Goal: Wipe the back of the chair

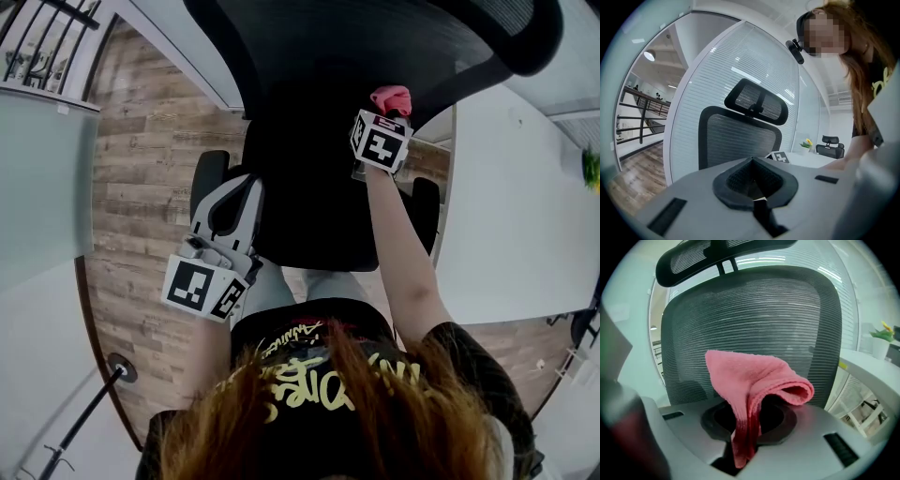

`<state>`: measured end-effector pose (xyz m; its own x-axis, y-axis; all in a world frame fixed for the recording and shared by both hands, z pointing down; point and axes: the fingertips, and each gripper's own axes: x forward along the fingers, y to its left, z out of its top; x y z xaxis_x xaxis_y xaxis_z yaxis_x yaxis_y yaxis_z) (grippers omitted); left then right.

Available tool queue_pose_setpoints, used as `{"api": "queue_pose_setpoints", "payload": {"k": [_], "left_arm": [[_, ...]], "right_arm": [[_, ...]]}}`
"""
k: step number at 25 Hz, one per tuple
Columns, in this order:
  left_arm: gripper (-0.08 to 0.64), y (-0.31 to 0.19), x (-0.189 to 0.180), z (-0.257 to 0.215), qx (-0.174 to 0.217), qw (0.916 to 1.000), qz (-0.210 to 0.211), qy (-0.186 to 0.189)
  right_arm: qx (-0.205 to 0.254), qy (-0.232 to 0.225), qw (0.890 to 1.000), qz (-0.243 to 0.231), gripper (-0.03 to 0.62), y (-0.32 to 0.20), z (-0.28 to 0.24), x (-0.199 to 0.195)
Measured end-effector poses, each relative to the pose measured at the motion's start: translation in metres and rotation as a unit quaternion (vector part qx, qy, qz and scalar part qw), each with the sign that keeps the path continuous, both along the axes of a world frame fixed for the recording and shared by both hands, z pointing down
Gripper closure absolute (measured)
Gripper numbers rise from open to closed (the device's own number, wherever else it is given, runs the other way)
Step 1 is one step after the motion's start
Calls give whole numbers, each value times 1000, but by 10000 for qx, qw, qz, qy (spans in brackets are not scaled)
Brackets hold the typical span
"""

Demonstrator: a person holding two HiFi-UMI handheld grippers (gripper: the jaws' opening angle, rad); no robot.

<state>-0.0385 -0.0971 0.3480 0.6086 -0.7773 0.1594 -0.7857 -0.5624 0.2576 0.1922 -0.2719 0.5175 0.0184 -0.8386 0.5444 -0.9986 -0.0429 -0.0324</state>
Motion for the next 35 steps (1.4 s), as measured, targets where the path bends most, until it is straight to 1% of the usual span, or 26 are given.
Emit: {"api": "queue_pose_setpoints", "payload": {"k": [7,13,20,24,28,31,35], "left_arm": [[568,1,-9,3,2,10000,-79,16],[568,4,-19,4,-5,9999,-160,37],[568,-2,-31,4,39,9996,-287,43],[568,-6,-33,0,82,9995,-298,42],[568,-9,-34,1,72,9995,-300,24],[568,-10,-34,3,49,9995,-302,4],[568,-12,-37,3,37,9994,-334,-3]], "right_arm": [[29,5,9993,-381,528,-7,-1,-39],[23,55,9953,-966,528,-17,-1,-85],[37,102,9943,-1061,528,-21,0,-102],[42,-1,9944,-1061,528,-21,-1,-109],[58,-65,9928,-1197,528,-22,-1,-119],[29,-82,9873,-1589,528,-23,-1,-139],[-42,22,9747,-2234,528,-26,0,-167]]}}
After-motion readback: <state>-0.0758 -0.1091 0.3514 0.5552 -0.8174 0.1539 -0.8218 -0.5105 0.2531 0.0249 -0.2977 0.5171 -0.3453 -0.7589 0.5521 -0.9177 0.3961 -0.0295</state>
